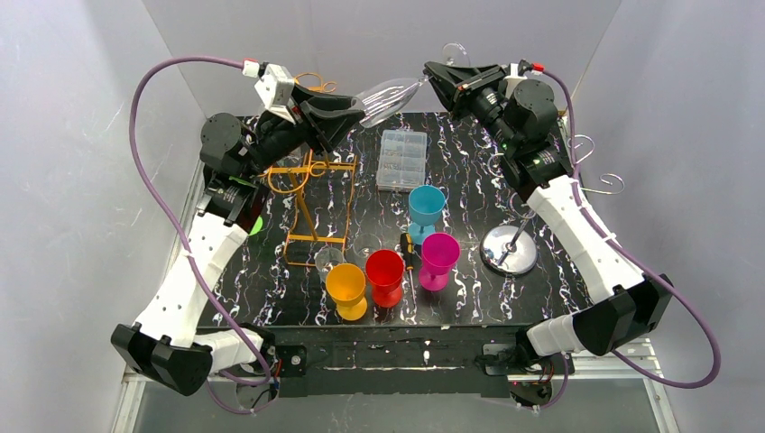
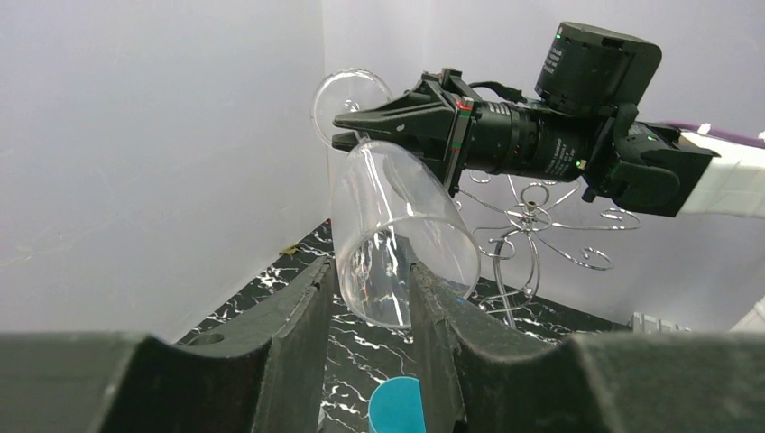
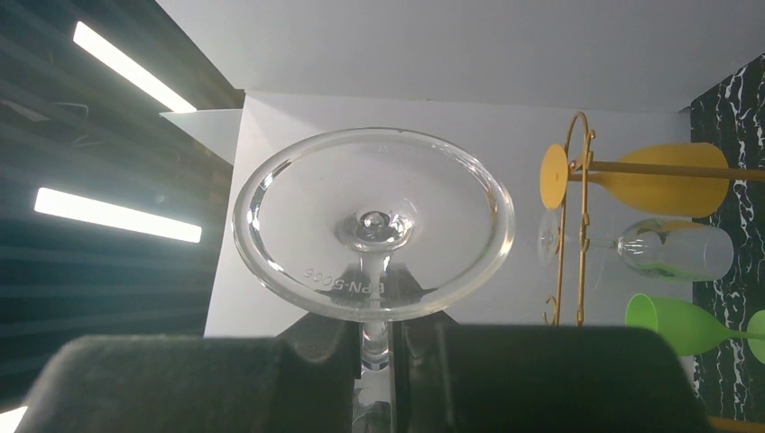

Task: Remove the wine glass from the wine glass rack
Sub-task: Place the wine glass at the center of the board.

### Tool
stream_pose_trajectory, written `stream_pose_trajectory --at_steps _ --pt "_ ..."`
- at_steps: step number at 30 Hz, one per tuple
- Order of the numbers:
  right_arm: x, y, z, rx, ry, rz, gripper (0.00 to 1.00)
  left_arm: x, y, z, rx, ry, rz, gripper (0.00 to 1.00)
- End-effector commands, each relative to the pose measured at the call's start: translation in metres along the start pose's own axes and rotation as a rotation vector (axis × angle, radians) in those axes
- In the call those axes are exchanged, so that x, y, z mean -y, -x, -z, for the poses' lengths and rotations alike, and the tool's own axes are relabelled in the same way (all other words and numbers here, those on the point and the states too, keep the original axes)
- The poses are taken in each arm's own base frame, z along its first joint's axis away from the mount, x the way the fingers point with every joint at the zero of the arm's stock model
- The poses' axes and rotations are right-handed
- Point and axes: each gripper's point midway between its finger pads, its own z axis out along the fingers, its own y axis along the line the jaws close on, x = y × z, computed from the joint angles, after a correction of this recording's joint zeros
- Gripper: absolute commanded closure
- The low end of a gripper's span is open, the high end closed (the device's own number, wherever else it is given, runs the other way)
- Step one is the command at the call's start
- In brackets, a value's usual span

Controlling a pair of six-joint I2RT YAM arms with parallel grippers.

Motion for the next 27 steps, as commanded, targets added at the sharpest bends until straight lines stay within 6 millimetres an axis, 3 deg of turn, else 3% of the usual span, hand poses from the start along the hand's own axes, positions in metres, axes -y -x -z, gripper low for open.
stream_pose_trajectory --at_steps 1,7,22,27 --pt "-0.035 0.002 0.015 0.029 0.11 0.013 0.99 -0.001 0.02 0.001 0.063 0.059 -0.052 0.66" --pt "-0.035 0.001 0.013 0.019 0.11 0.011 0.99 -0.003 0.017 -0.002 0.071 0.094 -0.079 0.67" --pt "-0.029 0.001 0.011 0.017 0.107 0.007 0.99 0.0 0.009 -0.009 0.051 0.093 -0.097 0.83" --pt "-0.028 0.001 0.01 0.012 0.104 0.007 0.99 0.002 0.005 -0.01 0.036 0.095 -0.104 0.82"
